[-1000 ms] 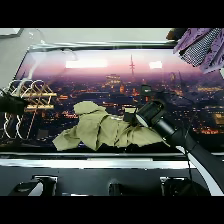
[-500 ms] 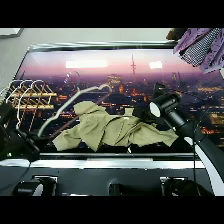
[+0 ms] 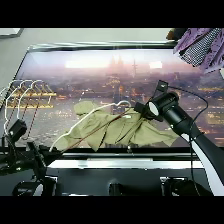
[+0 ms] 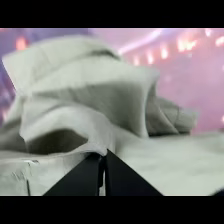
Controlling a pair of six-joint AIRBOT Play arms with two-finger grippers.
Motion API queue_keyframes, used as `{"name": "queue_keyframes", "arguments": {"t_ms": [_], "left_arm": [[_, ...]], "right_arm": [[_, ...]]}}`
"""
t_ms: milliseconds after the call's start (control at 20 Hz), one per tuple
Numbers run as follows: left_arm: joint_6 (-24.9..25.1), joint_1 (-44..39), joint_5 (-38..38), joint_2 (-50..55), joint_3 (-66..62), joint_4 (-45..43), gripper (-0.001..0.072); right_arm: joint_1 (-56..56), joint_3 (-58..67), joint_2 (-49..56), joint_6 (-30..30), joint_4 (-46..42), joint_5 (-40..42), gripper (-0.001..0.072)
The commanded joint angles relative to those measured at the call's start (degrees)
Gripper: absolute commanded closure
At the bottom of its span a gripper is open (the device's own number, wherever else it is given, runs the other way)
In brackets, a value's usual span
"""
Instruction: Fold the clothes and pants, and hang the long-sleeved shirts on hangers.
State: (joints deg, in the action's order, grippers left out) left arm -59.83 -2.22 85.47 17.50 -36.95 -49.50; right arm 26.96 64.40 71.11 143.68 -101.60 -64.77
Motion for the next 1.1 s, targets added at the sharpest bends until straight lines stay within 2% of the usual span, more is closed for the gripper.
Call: {"name": "queue_keyframes", "arguments": {"t_ms": [0, 550, 800, 950, 1050], "left_arm": [[0.3, 0.0, 1.1, -0.2, 2.1, 2.4, 0.068], [0.3, 0.0, 1.0, 0.1, 4.4, 3.4, 0.068], [1.5, 0.0, 0.9, 1.5, 4.9, 3.5, 0.068], [4.5, 0.0, 0.9, 4.4, 4.9, 4.8, 0.068], [4.9, 0.0, 0.9, 6.4, 4.9, 5.0, 0.068]], "right_arm": [[0.0, 0.0, 0.3, 2.2, -1.5, 2.9, 0.068], [0.1, 0.0, 0.1, 2.2, -0.4, 3.2, 0.068], [0.1, 0.0, -0.5, 1.9, 1.6, 3.3, 0.068], [0.1, 0.0, -0.6, 1.0, 3.3, 3.2, 0.068], [0.1, 0.0, -1.1, 1.0, 3.4, 3.3, 0.068]]}}
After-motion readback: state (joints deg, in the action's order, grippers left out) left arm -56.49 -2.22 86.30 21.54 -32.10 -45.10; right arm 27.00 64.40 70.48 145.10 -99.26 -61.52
